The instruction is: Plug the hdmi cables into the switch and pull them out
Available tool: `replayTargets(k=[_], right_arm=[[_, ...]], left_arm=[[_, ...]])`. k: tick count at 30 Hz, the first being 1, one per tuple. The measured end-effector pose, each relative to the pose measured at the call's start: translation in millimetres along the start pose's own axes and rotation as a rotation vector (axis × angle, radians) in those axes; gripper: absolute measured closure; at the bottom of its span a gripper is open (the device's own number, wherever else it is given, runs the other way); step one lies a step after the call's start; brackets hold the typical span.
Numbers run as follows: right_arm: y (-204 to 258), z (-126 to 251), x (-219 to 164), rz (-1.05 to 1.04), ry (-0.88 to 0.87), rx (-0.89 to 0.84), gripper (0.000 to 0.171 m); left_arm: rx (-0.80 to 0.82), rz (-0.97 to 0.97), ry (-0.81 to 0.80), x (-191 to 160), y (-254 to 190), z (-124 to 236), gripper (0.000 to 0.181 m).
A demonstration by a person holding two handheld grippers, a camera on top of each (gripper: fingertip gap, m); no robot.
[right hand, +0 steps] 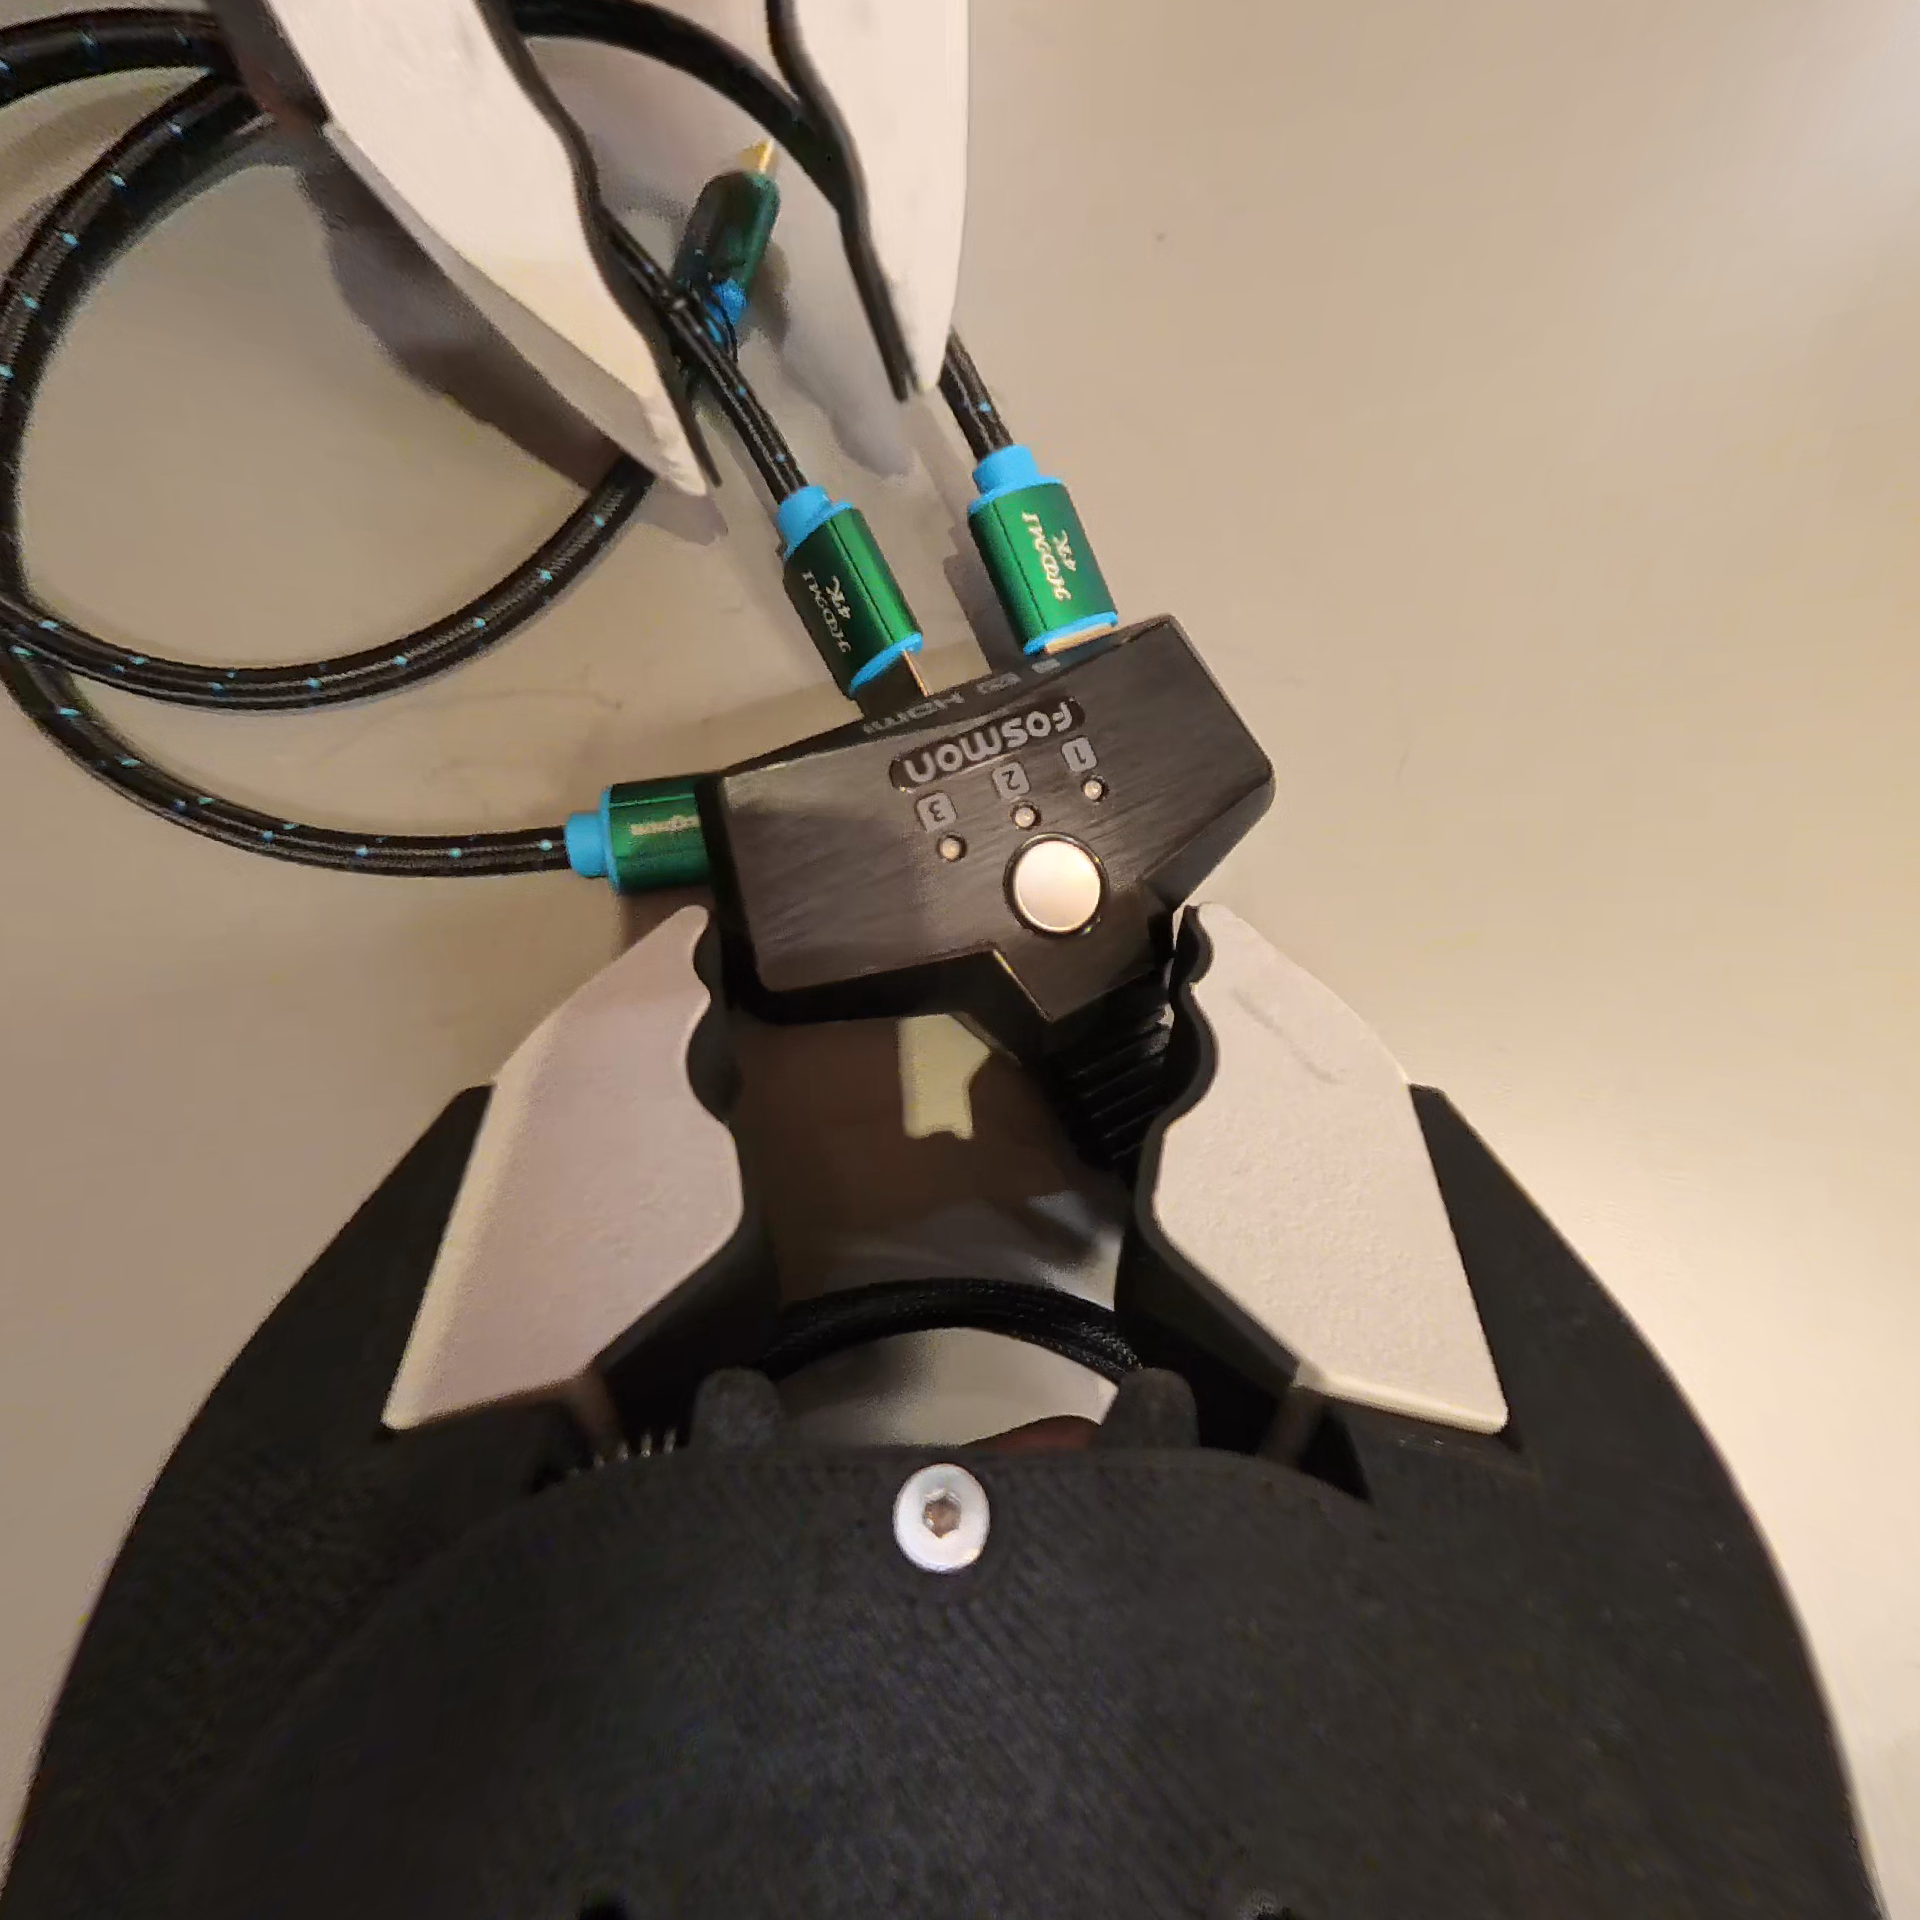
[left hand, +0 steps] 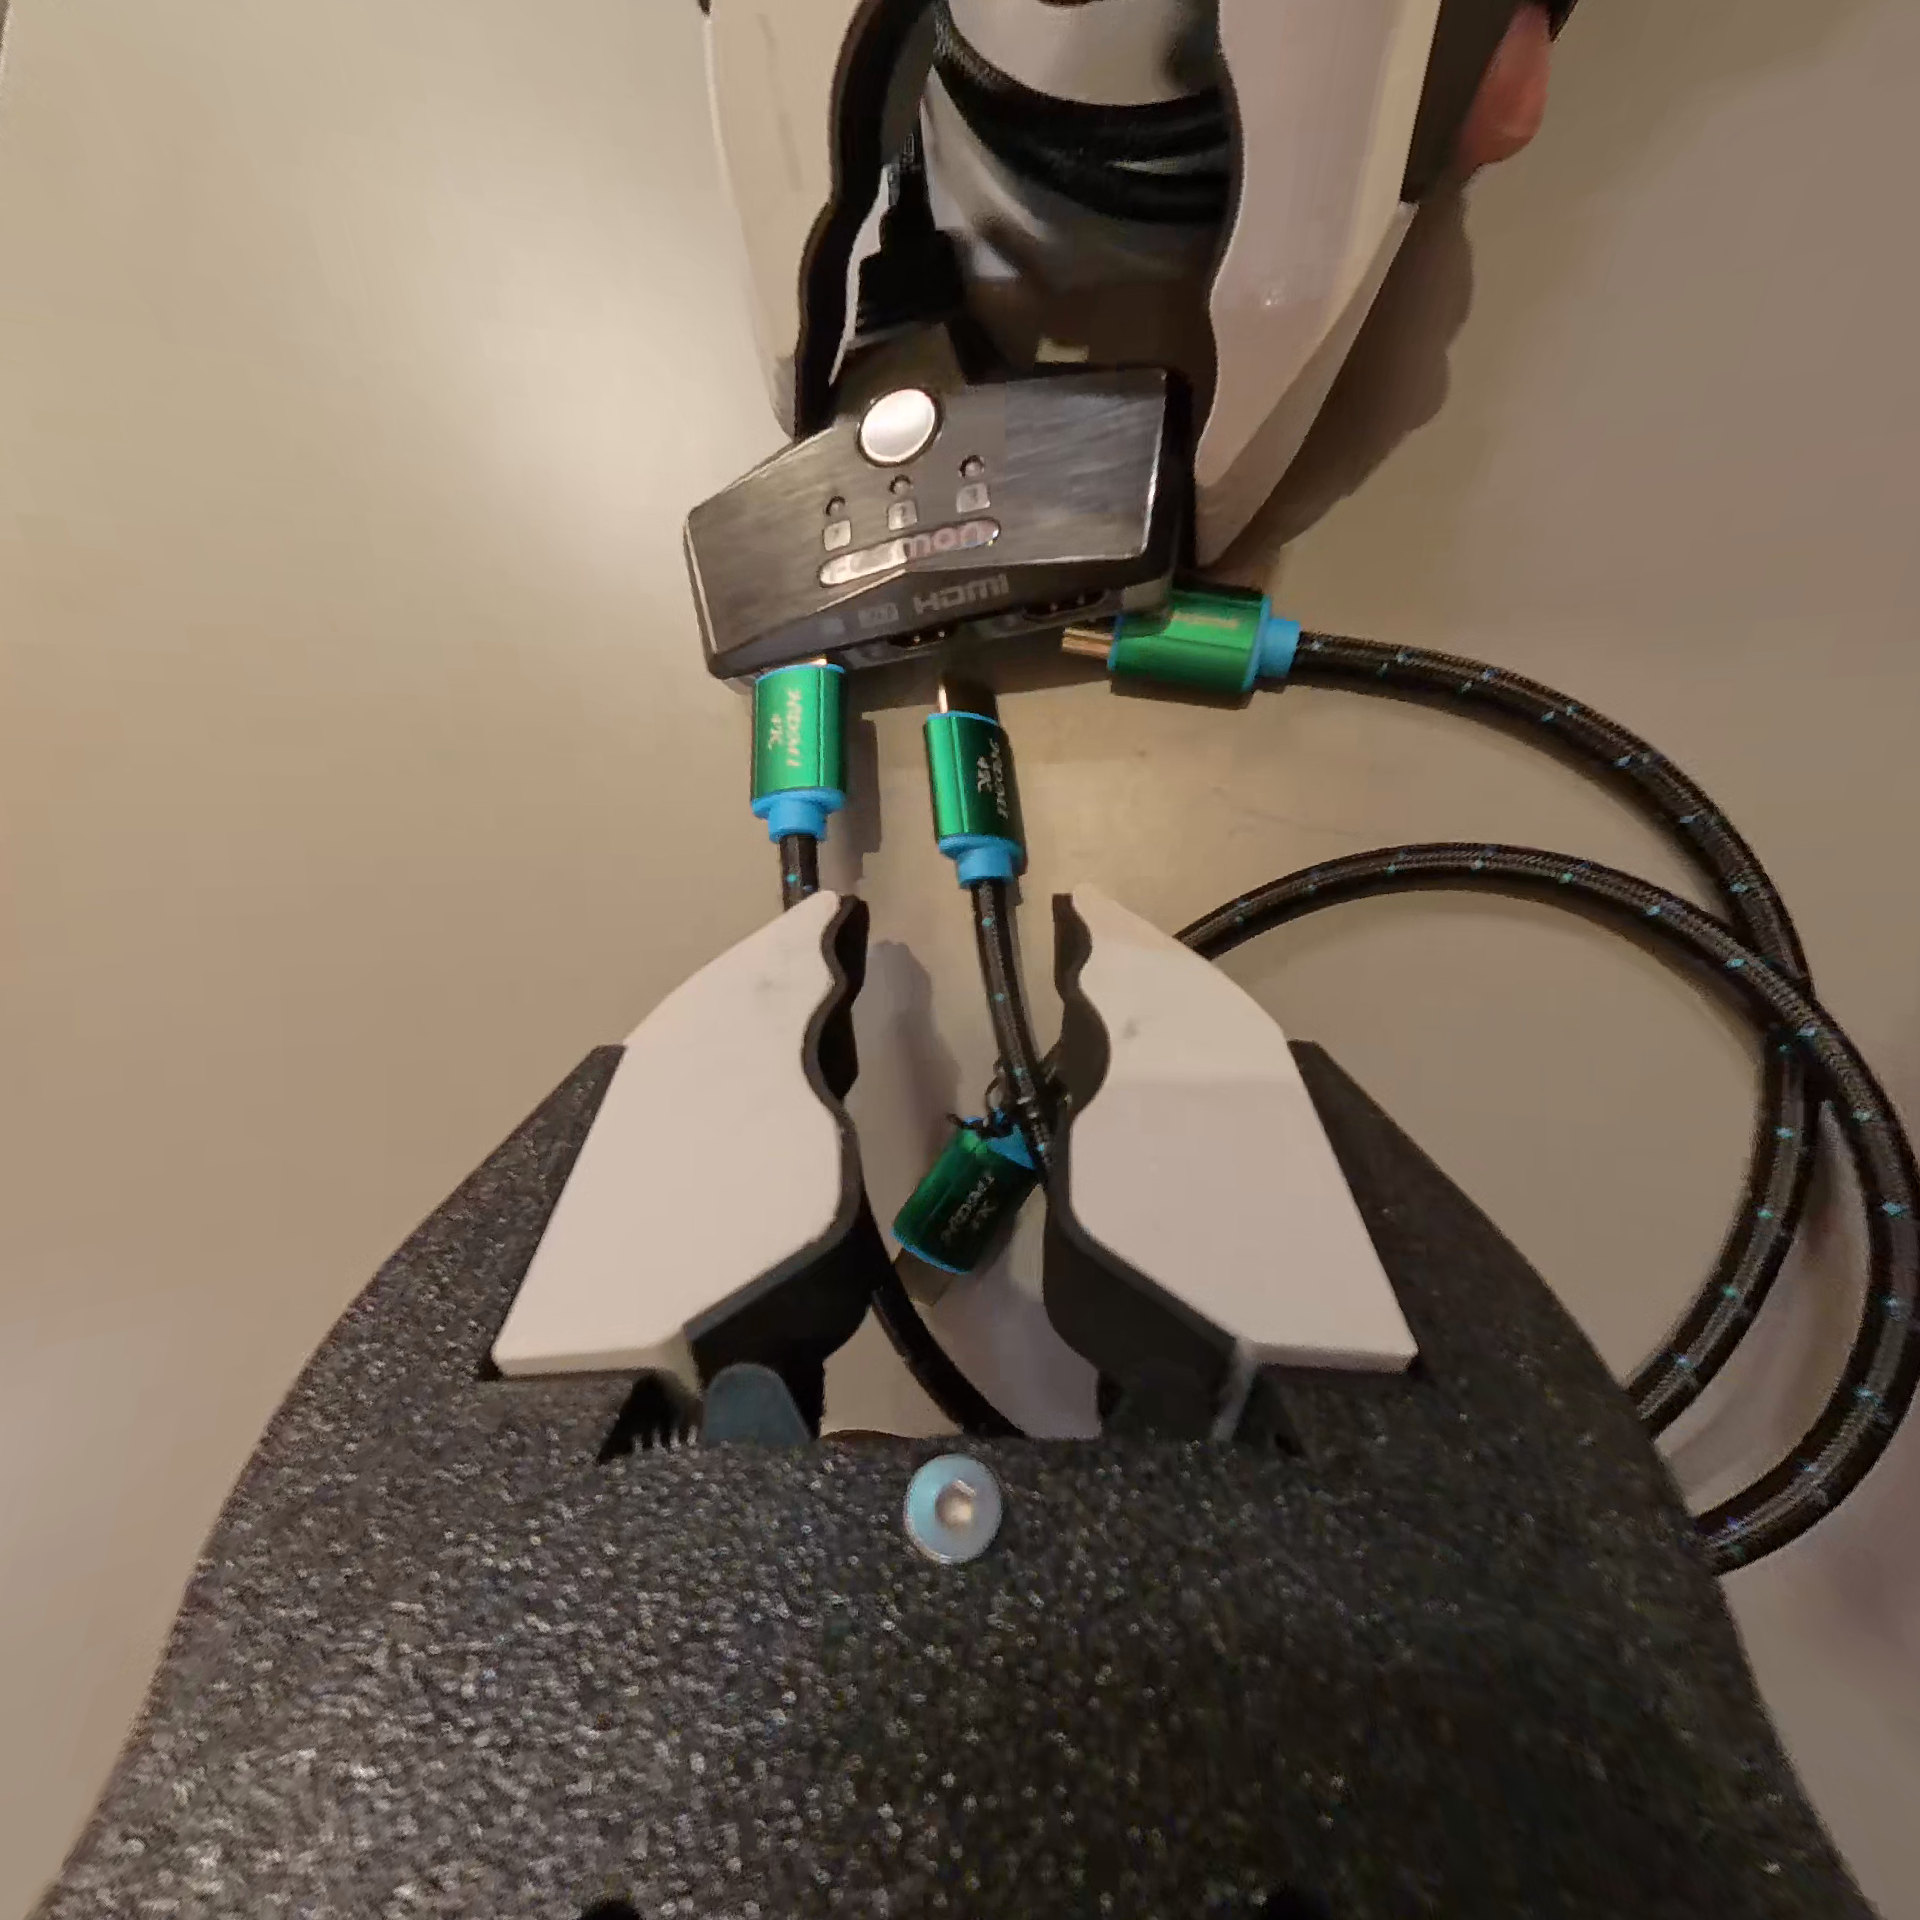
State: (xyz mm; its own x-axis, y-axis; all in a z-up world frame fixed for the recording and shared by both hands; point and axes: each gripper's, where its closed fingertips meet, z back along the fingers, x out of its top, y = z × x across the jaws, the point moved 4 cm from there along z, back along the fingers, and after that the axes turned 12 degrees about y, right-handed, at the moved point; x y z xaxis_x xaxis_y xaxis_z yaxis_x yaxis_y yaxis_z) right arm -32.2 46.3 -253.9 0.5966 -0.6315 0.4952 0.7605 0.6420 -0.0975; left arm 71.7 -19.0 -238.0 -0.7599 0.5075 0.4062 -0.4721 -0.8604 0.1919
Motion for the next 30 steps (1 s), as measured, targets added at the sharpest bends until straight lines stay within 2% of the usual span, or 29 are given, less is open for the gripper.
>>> replayTargets(k=[1,8,12,15,20,25,30], right_arm=[[-1,0,0,0.007,0.0,-0.013,0.091],[-4,7,2,0.042,-0.005,-0.073,0.094],[-3,14,8,0.044,-0.04,-0.069,0.098],[0,14,13,0.054,-0.057,-0.073,0.101],[8,16,29,0.076,-0.109,-0.082,0.109],[17,13,40,0.105,-0.13,-0.096,0.112],[21,7,42,0.132,-0.127,-0.118,0.113]], left_arm=[[0.006,-0.005,-0.012,-2,2,1,0.145],[-0.078,0.031,-0.248,-15,22,31,0.144],[-0.066,0.14,-0.291,-33,44,44,0.145],[-0.077,0.164,-0.279,-40,45,42,0.146],[-0.138,0.035,-0.257,-23,17,32,0.153],[-0.105,-0.077,-0.059,-24,-3,5,0.156],[-0.126,0.035,-0.042,-20,-1,-1,0.174]])
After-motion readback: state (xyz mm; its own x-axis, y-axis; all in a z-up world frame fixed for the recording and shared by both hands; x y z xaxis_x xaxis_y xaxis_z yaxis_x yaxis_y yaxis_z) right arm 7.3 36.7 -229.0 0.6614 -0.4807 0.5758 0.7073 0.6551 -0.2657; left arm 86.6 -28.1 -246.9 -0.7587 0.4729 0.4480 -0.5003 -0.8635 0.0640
